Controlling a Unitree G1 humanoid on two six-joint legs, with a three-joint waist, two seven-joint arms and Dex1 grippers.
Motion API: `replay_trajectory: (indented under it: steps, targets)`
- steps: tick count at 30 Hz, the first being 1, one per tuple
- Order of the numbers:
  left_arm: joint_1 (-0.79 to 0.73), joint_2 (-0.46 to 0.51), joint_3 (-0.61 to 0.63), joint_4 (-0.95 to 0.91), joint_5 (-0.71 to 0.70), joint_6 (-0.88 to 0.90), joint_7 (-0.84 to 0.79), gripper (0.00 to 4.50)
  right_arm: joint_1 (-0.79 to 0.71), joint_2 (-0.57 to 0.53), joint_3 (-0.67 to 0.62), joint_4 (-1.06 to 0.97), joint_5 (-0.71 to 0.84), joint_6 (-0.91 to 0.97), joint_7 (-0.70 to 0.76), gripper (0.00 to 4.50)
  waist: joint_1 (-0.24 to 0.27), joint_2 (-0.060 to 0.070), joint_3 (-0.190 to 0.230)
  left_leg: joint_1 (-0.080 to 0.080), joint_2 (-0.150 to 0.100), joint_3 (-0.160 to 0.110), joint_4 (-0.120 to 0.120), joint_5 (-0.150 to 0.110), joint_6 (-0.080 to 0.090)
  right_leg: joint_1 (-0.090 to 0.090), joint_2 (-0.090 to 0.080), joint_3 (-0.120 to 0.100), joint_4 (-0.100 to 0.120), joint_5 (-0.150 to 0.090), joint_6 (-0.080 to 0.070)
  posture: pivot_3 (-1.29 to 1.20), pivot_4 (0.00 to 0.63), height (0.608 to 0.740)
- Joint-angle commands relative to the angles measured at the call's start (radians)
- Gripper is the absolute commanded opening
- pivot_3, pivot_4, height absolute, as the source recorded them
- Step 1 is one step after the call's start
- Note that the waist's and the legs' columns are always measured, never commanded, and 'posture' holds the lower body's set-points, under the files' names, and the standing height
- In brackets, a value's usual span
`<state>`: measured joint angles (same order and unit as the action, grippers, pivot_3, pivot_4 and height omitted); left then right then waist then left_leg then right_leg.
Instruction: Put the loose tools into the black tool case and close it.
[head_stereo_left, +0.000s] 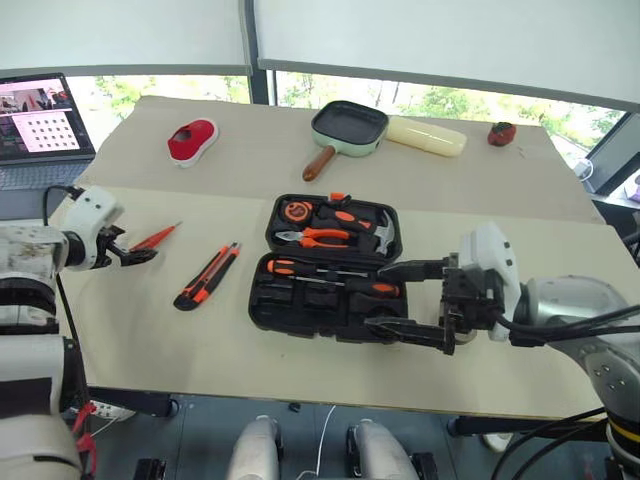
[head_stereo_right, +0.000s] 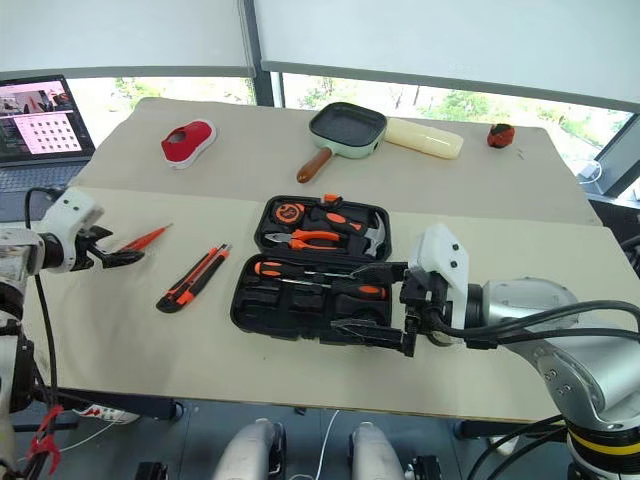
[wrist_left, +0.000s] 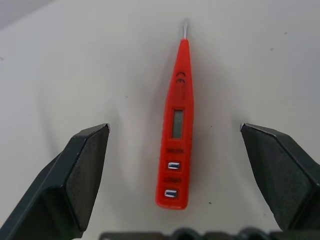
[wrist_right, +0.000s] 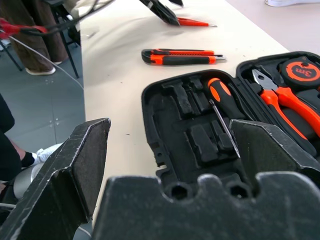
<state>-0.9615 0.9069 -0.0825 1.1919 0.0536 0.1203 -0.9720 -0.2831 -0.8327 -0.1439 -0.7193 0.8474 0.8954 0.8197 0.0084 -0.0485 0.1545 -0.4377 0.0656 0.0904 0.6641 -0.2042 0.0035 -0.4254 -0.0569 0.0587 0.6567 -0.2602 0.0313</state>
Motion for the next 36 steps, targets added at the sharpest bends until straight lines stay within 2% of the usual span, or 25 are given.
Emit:
replay_trajectory:
  steps: [1,7,10,13,19,22,26,28,30,33,36]
  targets:
    - [-0.060,-0.006,0.001,0.059,0.038,0.001,0.032,4.50,0.024,-0.031,-0.074,-0.049,0.040,0.004,-0.032,4.46,0.001,-0.002,0.000,0.000,0.000,0.000,0.000,0.000,0.000,0.000,0.000,0.000,0.000,0.000,0.000,0.00,0.150,0.740]
    - [-0.070,-0.031,0.000,0.109,0.071,0.035,0.040,4.50,0.051,-0.063,-0.122,-0.075,0.088,0.006,-0.063,4.46,0.001,-0.002,0.000,0.000,0.000,-0.001,0.000,0.000,0.000,0.000,0.000,-0.001,0.001,0.000,0.000,0.00,0.150,0.740]
    - [-0.067,-0.034,0.004,0.118,0.077,0.049,0.035,3.71,0.062,-0.078,-0.139,-0.090,0.116,0.003,-0.076,4.50,0.001,-0.002,0.000,0.000,0.000,-0.002,0.001,0.000,0.000,0.001,0.000,-0.001,0.001,0.000,0.000,0.00,0.150,0.740]
    - [-0.067,-0.038,0.002,0.120,0.083,0.060,0.014,2.53,0.069,-0.093,-0.150,-0.097,0.135,-0.004,-0.079,4.50,-0.001,-0.002,0.000,0.001,0.000,-0.002,0.002,0.000,0.000,0.001,0.000,-0.001,0.002,0.000,0.000,0.00,0.150,0.740]
    - [-0.080,-0.037,0.027,0.109,0.066,0.077,-0.032,0.44,0.101,-0.108,-0.161,-0.094,0.133,-0.026,-0.074,4.50,-0.007,-0.002,0.000,0.002,0.000,-0.002,0.003,0.000,0.000,0.002,0.000,-0.001,0.006,0.000,0.000,0.00,0.150,0.740]
    - [-0.101,-0.034,0.047,0.086,0.045,0.068,-0.091,0.43,0.120,-0.112,-0.170,-0.094,0.129,-0.035,-0.067,4.50,-0.007,-0.002,0.000,0.002,0.000,-0.002,0.004,0.000,0.000,0.002,0.000,-0.001,0.006,0.000,0.000,0.00,0.150,0.740]
    - [-0.137,-0.041,0.058,-0.019,0.001,0.046,-0.279,0.43,0.154,-0.124,-0.180,-0.087,0.112,-0.049,-0.051,4.50,-0.003,-0.003,0.001,-0.001,0.000,-0.004,0.006,0.000,0.000,0.001,0.000,-0.003,0.005,0.000,0.000,0.00,0.150,0.740]
    - [-0.121,-0.056,0.053,-0.170,-0.050,0.054,-0.409,0.43,0.178,-0.129,-0.182,-0.084,0.100,-0.057,-0.041,4.50,0.003,-0.004,0.001,-0.003,0.000,-0.005,0.008,0.000,0.000,0.001,0.000,-0.004,0.006,0.000,0.000,0.00,0.150,0.740]
    - [-0.067,-0.073,0.024,-0.414,-0.103,0.098,-0.515,0.43,0.210,-0.135,-0.183,-0.079,0.081,-0.068,-0.031,4.50,0.007,-0.004,0.001,-0.004,0.000,-0.006,0.010,0.000,0.000,0.002,-0.001,-0.006,0.005,0.000,0.000,0.00,0.150,0.740]
    - [0.004,-0.100,-0.006,-0.666,-0.148,0.177,-0.559,0.43,0.244,-0.138,-0.175,-0.073,0.048,-0.084,-0.028,4.50,0.004,-0.003,0.000,-0.005,0.000,-0.007,0.012,0.000,0.000,0.003,-0.002,-0.007,0.005,0.000,0.000,0.00,0.150,0.740]
    - [0.046,-0.130,-0.066,-0.819,-0.147,0.160,-0.583,0.43,0.257,-0.132,-0.169,-0.074,0.038,-0.088,-0.034,4.50,-0.005,-0.003,0.000,-0.004,0.000,-0.008,0.012,0.000,0.000,0.003,-0.001,-0.006,0.006,0.000,0.001,0.00,0.150,0.740]
